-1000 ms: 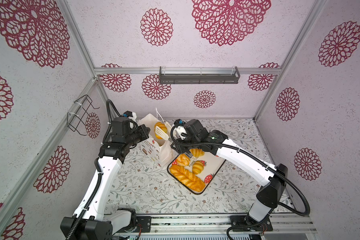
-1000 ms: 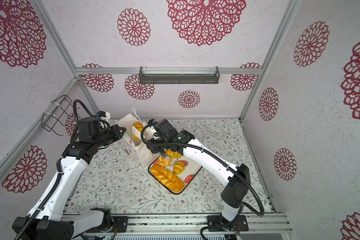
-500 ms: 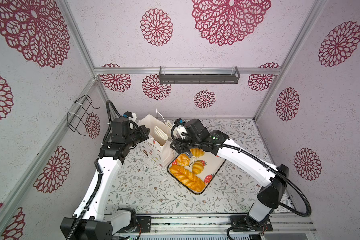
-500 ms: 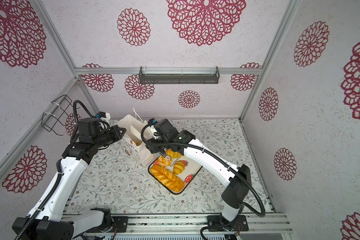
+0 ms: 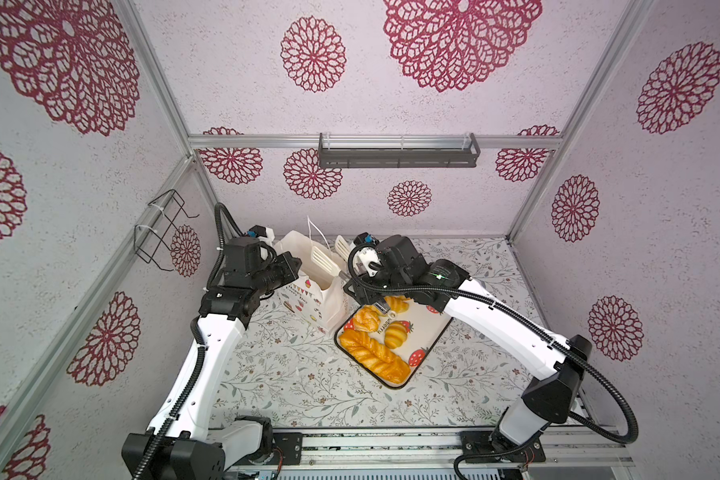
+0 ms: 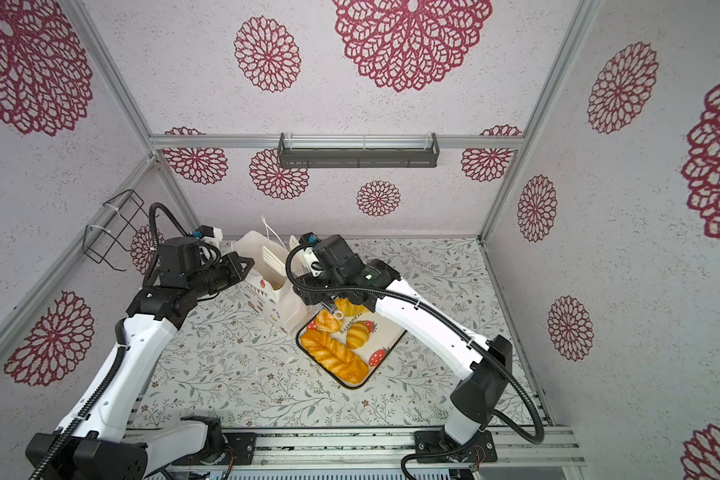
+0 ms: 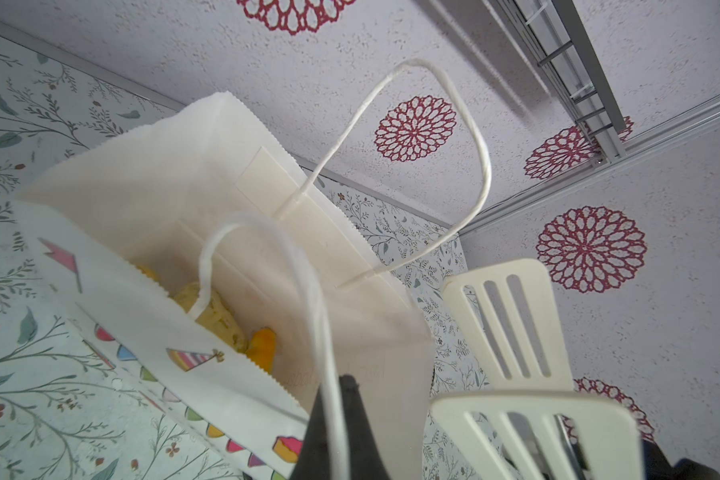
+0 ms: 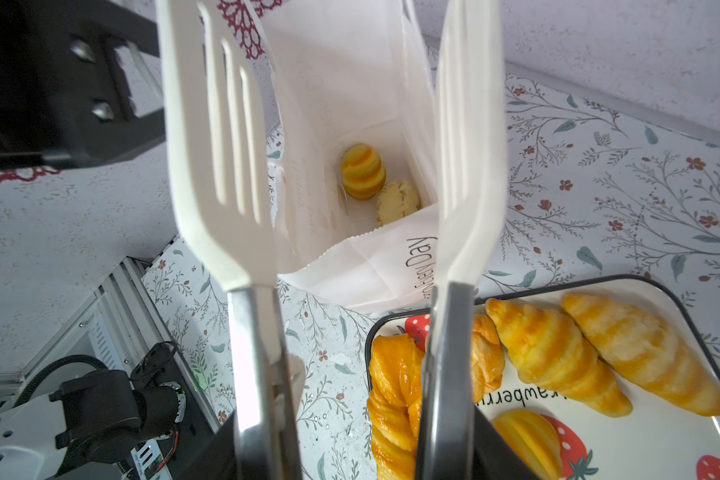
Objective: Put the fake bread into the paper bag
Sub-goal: 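Withdraw the open tongs from the bag toward the tray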
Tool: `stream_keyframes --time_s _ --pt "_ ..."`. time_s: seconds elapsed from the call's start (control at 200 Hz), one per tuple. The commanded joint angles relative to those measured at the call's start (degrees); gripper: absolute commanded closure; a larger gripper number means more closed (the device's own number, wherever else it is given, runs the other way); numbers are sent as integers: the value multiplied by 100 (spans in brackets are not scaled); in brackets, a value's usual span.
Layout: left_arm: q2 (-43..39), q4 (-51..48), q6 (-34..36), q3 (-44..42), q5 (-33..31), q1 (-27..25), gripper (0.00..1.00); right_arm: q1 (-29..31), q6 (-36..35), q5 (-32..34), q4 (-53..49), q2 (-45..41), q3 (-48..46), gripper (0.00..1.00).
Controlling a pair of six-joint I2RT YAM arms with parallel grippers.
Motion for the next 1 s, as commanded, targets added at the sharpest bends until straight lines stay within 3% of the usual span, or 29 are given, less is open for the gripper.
stream_keyframes --time_s 0.0,0.996 --pt "1 110 -34 10 11 41 100 7 28 230 106 -576 -99 50" --pt "-185 -263 44 173 -233 -165 100 -98 1217 1080 392 -3661 -4005 50"
